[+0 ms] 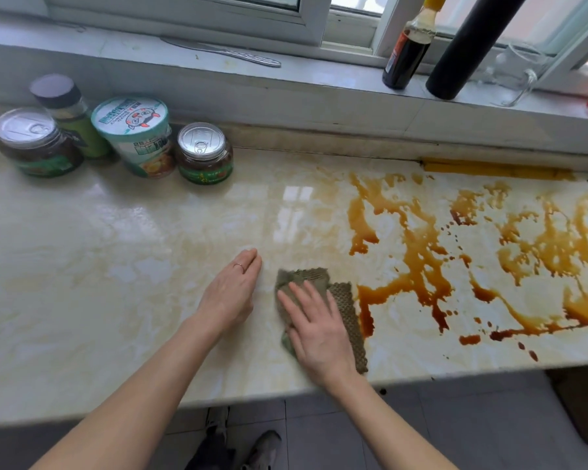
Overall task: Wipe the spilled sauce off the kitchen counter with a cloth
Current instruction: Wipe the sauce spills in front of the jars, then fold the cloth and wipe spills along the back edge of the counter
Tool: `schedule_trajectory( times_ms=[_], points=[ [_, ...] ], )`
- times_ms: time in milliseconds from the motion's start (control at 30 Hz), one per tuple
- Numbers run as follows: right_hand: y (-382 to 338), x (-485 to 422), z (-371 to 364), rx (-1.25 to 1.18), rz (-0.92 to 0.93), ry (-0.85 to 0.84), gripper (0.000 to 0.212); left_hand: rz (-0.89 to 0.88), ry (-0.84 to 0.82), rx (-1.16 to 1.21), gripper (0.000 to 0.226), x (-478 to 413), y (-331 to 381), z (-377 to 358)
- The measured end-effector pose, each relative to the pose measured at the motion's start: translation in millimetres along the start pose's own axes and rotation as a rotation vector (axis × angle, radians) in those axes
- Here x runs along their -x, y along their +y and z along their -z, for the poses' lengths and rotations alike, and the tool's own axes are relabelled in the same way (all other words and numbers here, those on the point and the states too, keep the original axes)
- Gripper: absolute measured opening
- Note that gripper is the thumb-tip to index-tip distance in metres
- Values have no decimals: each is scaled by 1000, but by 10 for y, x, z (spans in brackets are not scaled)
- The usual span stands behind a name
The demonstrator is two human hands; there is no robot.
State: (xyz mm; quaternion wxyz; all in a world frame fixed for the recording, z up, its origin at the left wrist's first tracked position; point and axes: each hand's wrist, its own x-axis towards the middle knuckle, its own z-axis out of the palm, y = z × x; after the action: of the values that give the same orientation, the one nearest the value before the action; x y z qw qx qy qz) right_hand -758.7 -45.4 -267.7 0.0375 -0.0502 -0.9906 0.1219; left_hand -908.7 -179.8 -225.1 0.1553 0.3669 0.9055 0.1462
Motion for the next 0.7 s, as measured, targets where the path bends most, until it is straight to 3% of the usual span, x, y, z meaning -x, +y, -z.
schedule_trajectory(
  times_ms=[67, 133, 300, 467, 600, 700],
  points=[
    [28, 162, -33, 21, 162, -28, 60, 18, -4, 4, 71, -5, -12, -13],
    [218, 187, 13, 45, 180, -38, 60, 29, -15, -3, 71, -3, -20, -30],
    [368, 70, 263, -89, 23, -46, 58, 45, 85, 68, 65, 60, 41, -94],
    [555, -20, 597, -375, -380, 271, 50, 98, 209, 222, 38, 163, 366, -123],
    [562, -110, 597, -347, -366, 193, 55, 293, 90, 356, 33, -21, 686, -217],
    [462, -230, 618, -366, -342, 34, 64, 319, 141, 398, 11, -113, 825, -205]
  ],
)
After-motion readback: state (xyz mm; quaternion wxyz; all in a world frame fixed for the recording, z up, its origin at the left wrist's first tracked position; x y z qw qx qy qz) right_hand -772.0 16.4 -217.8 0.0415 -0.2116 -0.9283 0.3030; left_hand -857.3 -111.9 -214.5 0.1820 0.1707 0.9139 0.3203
